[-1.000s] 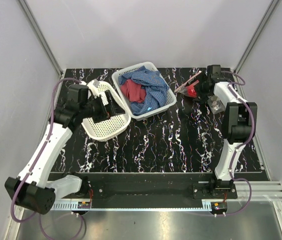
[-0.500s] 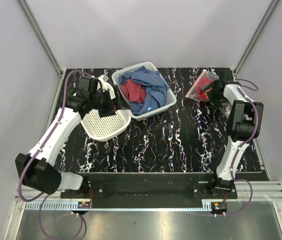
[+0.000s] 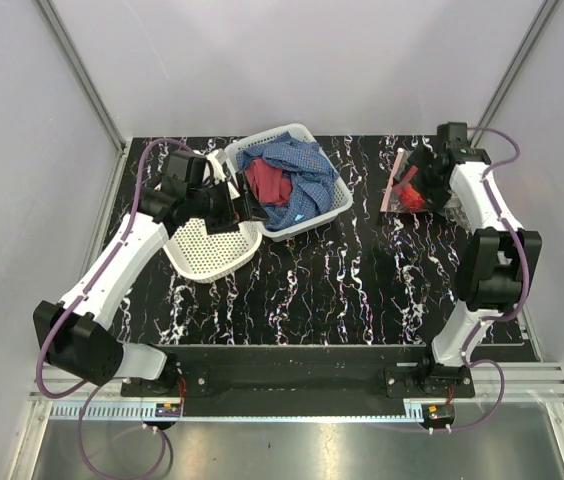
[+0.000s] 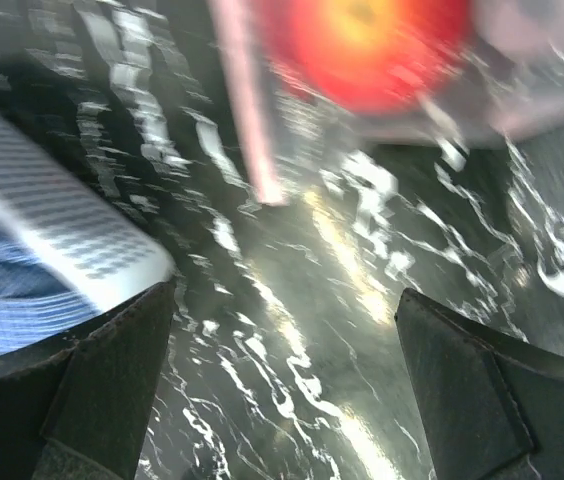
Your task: Open the zip-top bag and remove the fake food
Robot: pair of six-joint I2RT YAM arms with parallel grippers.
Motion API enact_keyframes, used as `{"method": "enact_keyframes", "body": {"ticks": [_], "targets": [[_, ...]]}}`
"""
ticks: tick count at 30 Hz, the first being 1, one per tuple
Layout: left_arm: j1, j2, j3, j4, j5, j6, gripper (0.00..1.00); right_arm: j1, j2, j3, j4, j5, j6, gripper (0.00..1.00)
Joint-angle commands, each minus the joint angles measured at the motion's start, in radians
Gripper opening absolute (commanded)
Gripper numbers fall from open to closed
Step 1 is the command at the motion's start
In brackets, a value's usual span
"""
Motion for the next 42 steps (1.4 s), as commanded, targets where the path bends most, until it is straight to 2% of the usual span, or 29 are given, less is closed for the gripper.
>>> {"method": "enact_keyframes", "body": {"ticks": [1,3,5,8,12,16,18,23,27,30,33,36,37,39,40,42], "targets": [[-0.004,-0.001,0.045,0.030,0.021,0.011,0.99,0.057,0.051,0.180,-0.002,0.081,-0.101,1.00],[-0.007,-0.004,0.040,0.036,0.023,0.010,0.99,0.063,0.152,0.249,-0.008,0.095,-0.092,1.00],[-0.011,-0.009,0.034,0.038,0.030,0.014,0.99,0.063,0.223,0.334,-0.029,0.017,-0.064,0.99],[-0.011,-0.039,0.016,0.035,0.027,0.016,0.99,0.095,0.211,0.304,-0.008,0.015,0.000,0.98],[-0.013,-0.094,-0.039,0.035,0.015,0.019,0.99,0.103,0.140,0.120,0.070,0.095,0.150,1.00],[-0.016,-0.141,-0.072,0.033,0.007,0.049,0.99,0.109,0.058,-0.069,0.303,0.049,0.270,0.99],[-0.019,-0.167,-0.084,0.033,0.014,0.051,0.99,0.109,0.045,-0.159,0.365,0.043,0.322,0.99],[-0.050,-0.240,-0.103,0.003,0.007,0.056,0.99,0.109,0.039,-0.275,0.550,0.039,0.347,0.99],[-0.085,-0.282,-0.129,-0.007,0.017,0.039,0.99,0.109,0.034,-0.358,0.664,0.030,0.394,0.94],[-0.088,-0.335,-0.156,-0.022,0.014,0.031,0.99,0.109,0.014,-0.425,0.766,0.084,0.422,0.93],[-0.094,-0.375,-0.170,-0.065,0.000,0.031,0.99,0.106,0.017,-0.476,0.898,0.096,0.427,0.85],[-0.102,-0.409,-0.184,-0.090,0.009,0.019,0.99,0.101,0.043,-0.481,0.951,0.095,0.434,0.78],[-0.103,-0.417,-0.187,-0.102,0.012,0.014,0.99,0.100,0.059,-0.484,0.963,0.093,0.442,0.71],[-0.108,-0.434,-0.195,-0.113,0.014,0.014,0.99,0.098,0.070,-0.494,1.001,0.084,0.453,0.64],[-0.109,-0.437,-0.202,-0.126,0.014,0.016,0.99,0.098,0.074,-0.500,1.018,0.076,0.453,0.53],[-0.120,-0.443,-0.208,-0.139,0.015,0.016,0.99,0.095,0.074,-0.531,1.095,0.047,0.439,0.43]]}}
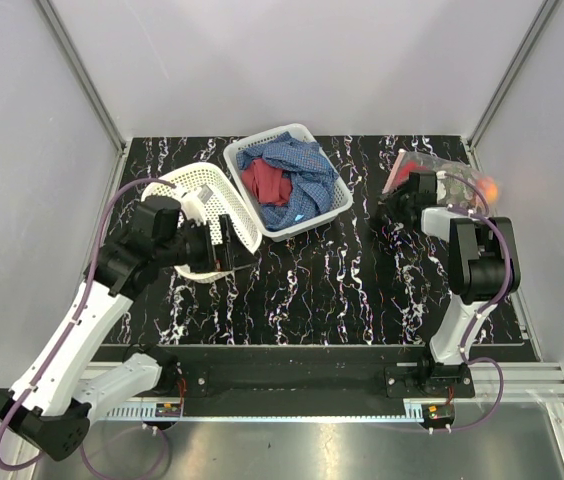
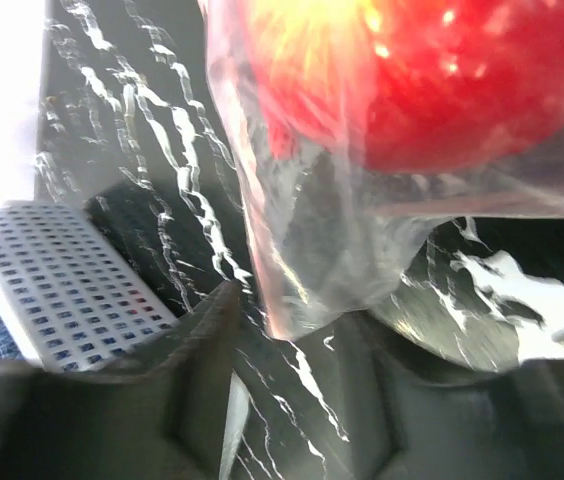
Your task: Open the zip-top bag and remove the fake food
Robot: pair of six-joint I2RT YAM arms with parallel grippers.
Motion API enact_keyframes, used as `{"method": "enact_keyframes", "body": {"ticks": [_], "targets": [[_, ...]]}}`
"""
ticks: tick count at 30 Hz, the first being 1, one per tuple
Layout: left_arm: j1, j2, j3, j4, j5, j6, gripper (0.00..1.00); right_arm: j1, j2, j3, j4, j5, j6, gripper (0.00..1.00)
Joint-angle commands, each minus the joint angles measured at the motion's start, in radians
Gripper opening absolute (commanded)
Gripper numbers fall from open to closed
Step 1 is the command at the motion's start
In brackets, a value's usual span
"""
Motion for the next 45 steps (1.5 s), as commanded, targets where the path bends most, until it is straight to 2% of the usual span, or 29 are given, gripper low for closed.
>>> {"method": "enact_keyframes", "body": {"ticks": [1,3,4,5,10,14,19,23,25,27,32,36,41,45], "targets": [[-0.023,-0.027,-0.015,-0.041,0.019,-0.009,0.99,-0.010,0.007,-0.048,0.212,-0.048,-0.002,0.36],[-0.041,-0.032,-0.008,-0.050,0.023,-0.007,0.99,-0.022,0.007,-0.059,0.224,-0.086,-0.011,0.12],[-0.044,-0.043,-0.002,-0.056,0.031,-0.012,0.99,-0.025,0.007,-0.060,0.224,-0.139,-0.013,0.04],[-0.047,-0.047,-0.001,-0.058,0.033,-0.013,0.99,-0.025,0.004,-0.068,0.223,-0.166,-0.019,0.00],[-0.072,-0.069,0.008,-0.062,0.050,-0.030,0.99,-0.025,-0.134,-0.164,0.137,-0.250,-0.016,0.00],[-0.087,-0.073,-0.005,-0.022,0.082,-0.071,0.99,-0.025,-0.310,-0.288,-0.028,-0.301,-0.010,0.00],[-0.095,-0.080,-0.085,0.168,0.135,-0.186,0.99,-0.025,-0.575,-0.425,-0.116,-0.401,0.003,0.00],[-0.129,-0.020,-0.131,0.322,0.157,-0.301,0.99,-0.025,-0.810,-0.483,-0.309,-0.418,0.055,0.00],[-0.153,0.052,-0.137,0.418,0.140,-0.340,0.99,-0.025,-0.937,-0.482,-0.370,-0.418,0.067,0.00],[-0.170,0.167,-0.114,0.452,0.126,-0.392,0.99,-0.025,-1.014,-0.456,-0.528,-0.415,0.070,0.00],[-0.276,0.388,-0.027,0.495,0.027,-0.420,0.99,-0.025,-1.116,-0.457,-0.706,-0.470,0.060,0.00],[-0.327,0.528,-0.041,0.675,0.000,-0.556,0.99,-0.025,-1.165,-0.499,-0.762,-0.520,0.027,0.00],[-0.363,0.740,0.053,0.702,0.019,-0.647,0.98,-0.025,-1.188,-0.542,-0.783,-0.648,-0.006,0.00],[-0.382,0.825,0.076,0.725,-0.022,-0.725,0.95,-0.025,-1.235,-0.553,-0.811,-0.709,-0.036,0.00]]}}
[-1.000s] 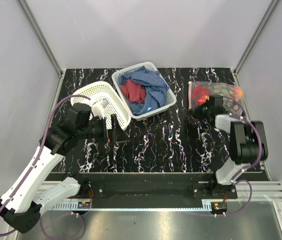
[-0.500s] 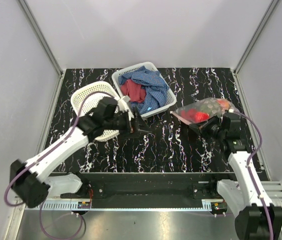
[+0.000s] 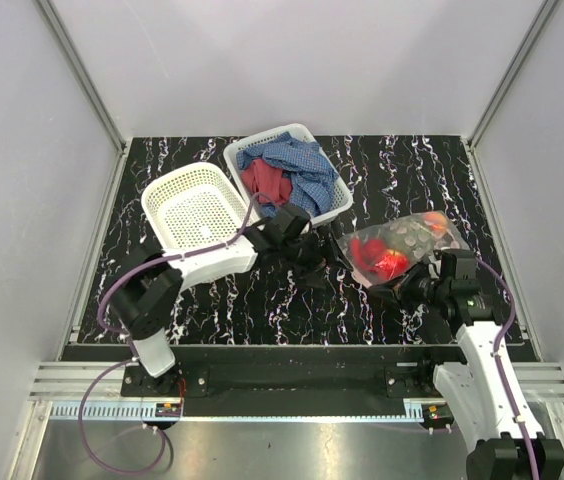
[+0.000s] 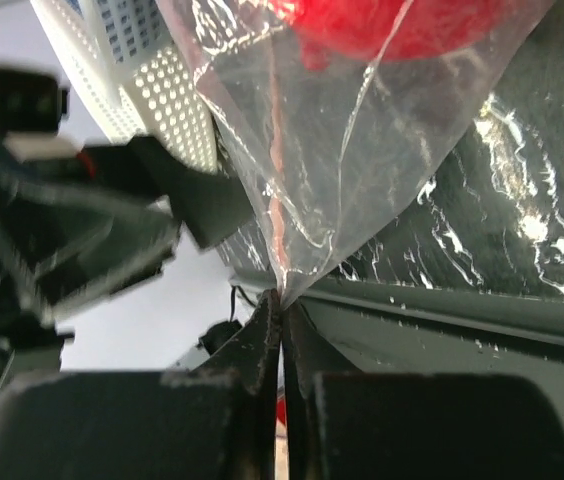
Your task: Open the zip-top bag and remove the fake food
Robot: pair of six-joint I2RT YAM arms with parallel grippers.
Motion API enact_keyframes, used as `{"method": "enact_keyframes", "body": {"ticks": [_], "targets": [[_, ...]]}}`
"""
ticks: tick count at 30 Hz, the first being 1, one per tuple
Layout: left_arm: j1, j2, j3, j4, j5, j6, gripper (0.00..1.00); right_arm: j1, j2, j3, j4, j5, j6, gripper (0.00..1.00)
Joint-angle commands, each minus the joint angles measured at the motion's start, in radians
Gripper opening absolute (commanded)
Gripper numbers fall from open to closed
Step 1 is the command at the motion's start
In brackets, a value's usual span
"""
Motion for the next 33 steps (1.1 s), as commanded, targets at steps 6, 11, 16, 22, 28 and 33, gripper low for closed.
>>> {"method": "enact_keyframes", "body": {"ticks": [6,11,16,22,28,33], "targets": [[-0.040,0.221,0.152,0.119,-0.033,-0.136,0.83,0.004,-0.120,-0.043,-0.068,-0.169,-0.061,0.00],[-0.041,0.278,0.215,0.138,-0.054,-0.099,0.65,0.004,-0.112,-0.014,-0.146,-0.164,-0.127,0.00],[-0.045,0.246,0.273,-0.005,-0.124,0.055,0.16,0.003,-0.097,0.081,-0.287,-0.068,-0.259,0.13],[-0.052,0.122,0.284,-0.181,-0.232,0.336,0.00,0.004,0.013,0.289,-0.410,0.032,-0.454,0.36],[-0.054,0.001,0.358,-0.339,-0.300,0.653,0.00,0.004,0.161,0.497,-0.399,0.133,-0.596,0.52],[-0.054,-0.070,0.386,-0.408,-0.271,0.829,0.00,0.003,0.294,0.555,-0.202,0.000,-0.597,0.68]]}}
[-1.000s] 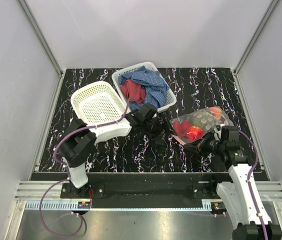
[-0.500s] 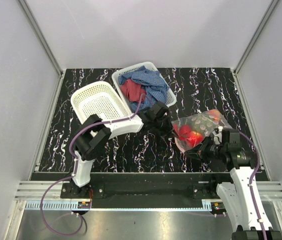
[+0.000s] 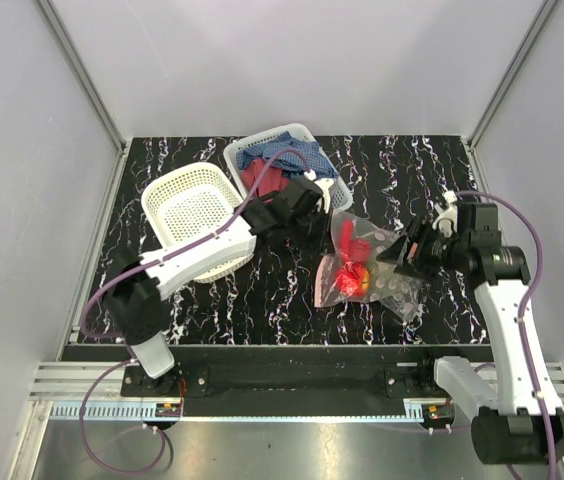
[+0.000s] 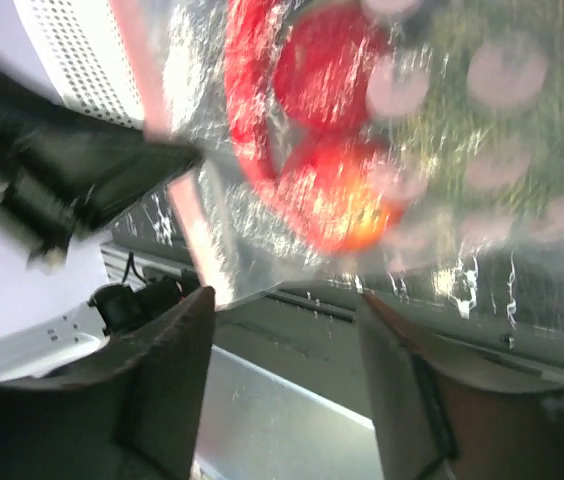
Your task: Open the zip-top bag and remove the fake food
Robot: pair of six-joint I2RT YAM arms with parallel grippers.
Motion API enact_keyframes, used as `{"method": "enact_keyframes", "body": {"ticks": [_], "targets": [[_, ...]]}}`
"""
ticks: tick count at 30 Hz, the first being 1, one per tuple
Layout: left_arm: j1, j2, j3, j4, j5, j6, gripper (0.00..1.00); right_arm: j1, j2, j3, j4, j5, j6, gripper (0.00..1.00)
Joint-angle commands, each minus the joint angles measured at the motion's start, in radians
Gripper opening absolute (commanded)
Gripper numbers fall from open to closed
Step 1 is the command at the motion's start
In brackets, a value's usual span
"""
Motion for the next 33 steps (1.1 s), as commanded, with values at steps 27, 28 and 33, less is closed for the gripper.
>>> {"method": "enact_keyframes", "body": {"ticks": [27,28,33], "targets": [[-0.004,-0.219,0.251,-0.377,0.349,0.690,0.00,0.041,0.534,0.200,1.108,-0.760,0.163,0.97],[-0.004,-0.216,0.261,-0.386,0.359,0.698,0.00,0.046,0.541,0.182,1.159,-0.774,0.230,0.98],[-0.004,-0.205,0.285,-0.431,0.375,0.718,0.00,0.083,0.590,0.148,1.430,-0.829,0.361,0.98]]}}
